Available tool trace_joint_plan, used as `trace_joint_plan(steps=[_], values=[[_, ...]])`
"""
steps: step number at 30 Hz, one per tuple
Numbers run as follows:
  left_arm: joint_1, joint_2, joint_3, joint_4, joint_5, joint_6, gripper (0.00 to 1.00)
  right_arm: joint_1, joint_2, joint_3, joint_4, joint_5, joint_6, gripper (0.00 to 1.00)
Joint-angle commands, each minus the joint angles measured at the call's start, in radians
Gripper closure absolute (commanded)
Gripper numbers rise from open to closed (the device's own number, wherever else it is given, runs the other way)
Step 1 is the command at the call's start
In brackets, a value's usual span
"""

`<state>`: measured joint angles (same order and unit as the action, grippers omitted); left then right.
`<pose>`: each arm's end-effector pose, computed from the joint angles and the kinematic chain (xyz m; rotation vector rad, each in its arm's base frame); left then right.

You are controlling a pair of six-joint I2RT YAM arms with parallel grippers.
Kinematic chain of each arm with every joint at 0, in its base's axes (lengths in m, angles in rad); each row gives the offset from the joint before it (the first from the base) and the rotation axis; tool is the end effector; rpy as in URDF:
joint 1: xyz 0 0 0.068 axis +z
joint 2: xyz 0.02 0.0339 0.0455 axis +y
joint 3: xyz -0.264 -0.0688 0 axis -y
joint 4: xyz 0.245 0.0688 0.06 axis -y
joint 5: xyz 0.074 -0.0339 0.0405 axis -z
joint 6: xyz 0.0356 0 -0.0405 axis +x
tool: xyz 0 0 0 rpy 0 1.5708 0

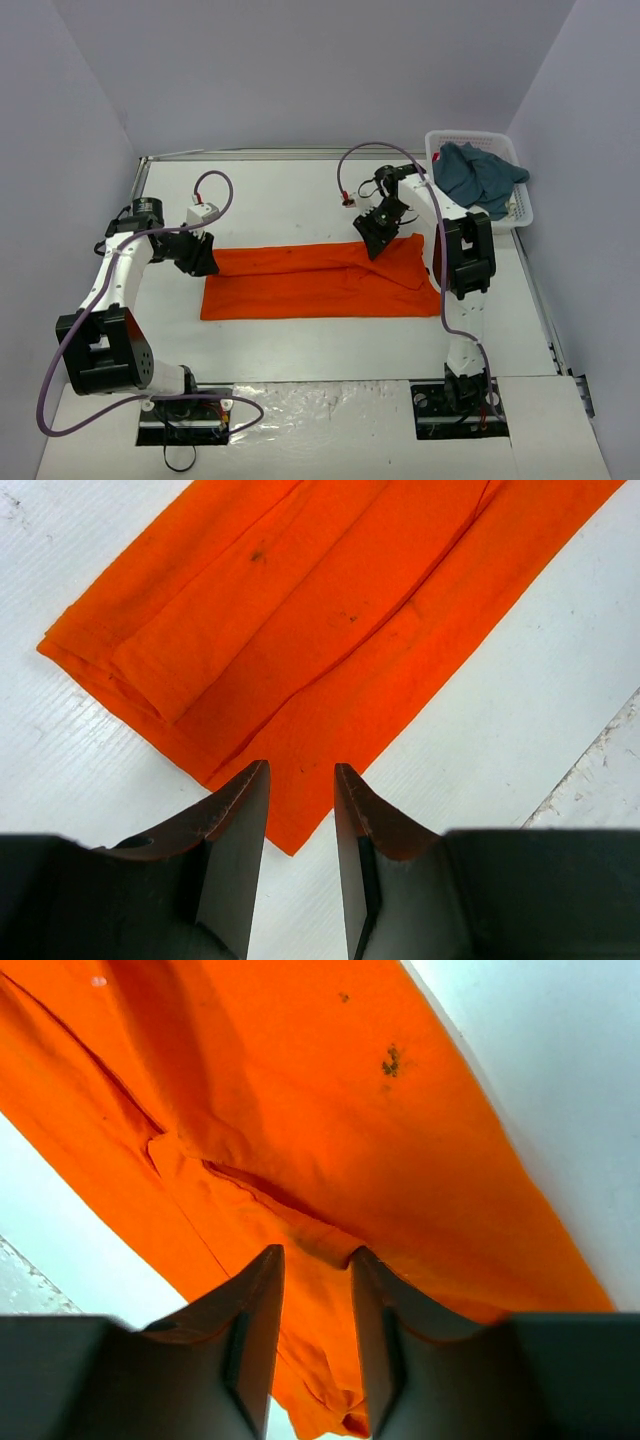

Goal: Fold and stack the t-shirts
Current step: Fold the other side of the tshirt into a rectangle

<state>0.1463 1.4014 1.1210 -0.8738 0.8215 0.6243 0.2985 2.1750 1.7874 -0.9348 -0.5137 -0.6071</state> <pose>0.2682 0.0132 0.2737 0.7680 2.2365 -0.7633 0.4205 0.1477 0.1919 -1.2825 2.4302 0.6601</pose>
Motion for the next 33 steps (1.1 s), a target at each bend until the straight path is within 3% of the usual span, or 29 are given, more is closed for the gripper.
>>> trace_joint_plan(steps=[1,3,4,6,33], values=[[0.009,-0.019,-0.003,0.006,0.016,-0.005,0.69,0.016,0.019,-0.003,-0.059,-0.025,-0.017,0.72],[0.009,-0.021,-0.010,0.007,0.016,-0.008,0.69,0.019,0.023,0.001,-0.058,-0.020,-0.014,0.80],[0.009,-0.022,-0.012,0.009,0.016,-0.008,0.69,0.019,0.025,0.004,-0.059,-0.019,-0.013,0.91],[0.009,-0.025,-0.015,0.010,0.016,-0.008,0.69,0.021,0.022,0.007,-0.059,-0.013,-0.010,1.00],[0.009,-0.051,-0.013,0.006,0.038,-0.012,0.69,0.122,-0.199,-0.213,-0.076,-0.005,0.000,1.00]])
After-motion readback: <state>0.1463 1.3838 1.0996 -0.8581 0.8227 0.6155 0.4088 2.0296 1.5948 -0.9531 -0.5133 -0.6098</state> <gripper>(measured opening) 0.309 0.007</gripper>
